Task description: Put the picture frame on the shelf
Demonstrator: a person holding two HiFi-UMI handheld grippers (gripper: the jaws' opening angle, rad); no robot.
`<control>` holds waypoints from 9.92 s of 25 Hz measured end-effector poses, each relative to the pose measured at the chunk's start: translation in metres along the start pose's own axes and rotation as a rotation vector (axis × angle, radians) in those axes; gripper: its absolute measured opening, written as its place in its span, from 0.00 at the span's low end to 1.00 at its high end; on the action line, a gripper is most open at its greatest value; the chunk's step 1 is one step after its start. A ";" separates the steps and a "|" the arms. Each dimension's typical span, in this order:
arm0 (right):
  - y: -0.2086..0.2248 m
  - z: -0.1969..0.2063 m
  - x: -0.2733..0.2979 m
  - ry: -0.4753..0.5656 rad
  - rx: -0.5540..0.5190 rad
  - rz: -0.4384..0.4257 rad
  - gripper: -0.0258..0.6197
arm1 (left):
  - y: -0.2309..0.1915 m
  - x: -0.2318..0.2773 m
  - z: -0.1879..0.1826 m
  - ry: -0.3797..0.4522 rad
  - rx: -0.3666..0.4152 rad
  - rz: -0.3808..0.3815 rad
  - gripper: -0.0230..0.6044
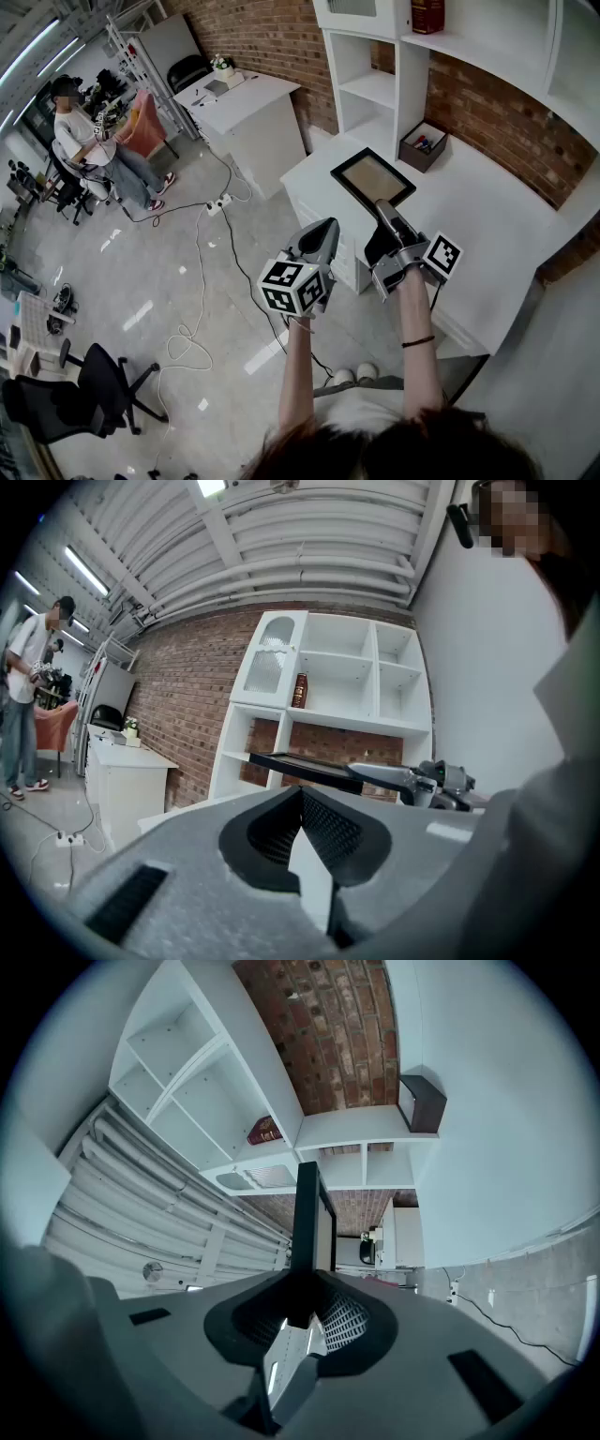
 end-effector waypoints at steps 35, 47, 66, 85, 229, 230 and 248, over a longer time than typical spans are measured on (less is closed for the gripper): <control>0.008 -0.022 -0.012 -0.048 0.088 0.009 0.16 | 0.025 0.013 0.002 -0.018 0.035 -0.109 0.05; 0.010 -0.030 -0.007 -0.045 0.097 0.001 0.16 | 0.022 0.025 0.004 -0.017 0.030 -0.103 0.05; 0.035 -0.034 0.041 0.025 0.091 0.013 0.16 | -0.037 0.055 0.011 -0.034 0.011 -0.033 0.05; 0.062 -0.030 0.100 0.118 0.065 0.037 0.16 | -0.109 0.091 0.012 -0.041 -0.012 0.079 0.05; 0.130 -0.260 0.370 0.461 -0.021 -0.011 0.16 | -0.302 0.452 -0.023 -0.020 0.005 0.489 0.05; 0.131 -0.261 0.372 0.462 -0.020 -0.009 0.16 | -0.304 0.454 -0.023 -0.021 0.004 0.488 0.05; 0.148 -0.281 0.379 0.489 -0.004 0.002 0.16 | -0.311 0.483 -0.011 -0.049 0.000 0.508 0.05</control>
Point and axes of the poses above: the fingertips, and each gripper's own axes: x forward along the fingers, y to its right, z out of its underside, the point moved 4 cm from there along -x, backward along the fingers, and after that the axes turned 8 degrees about x, right-handed, at the moved point
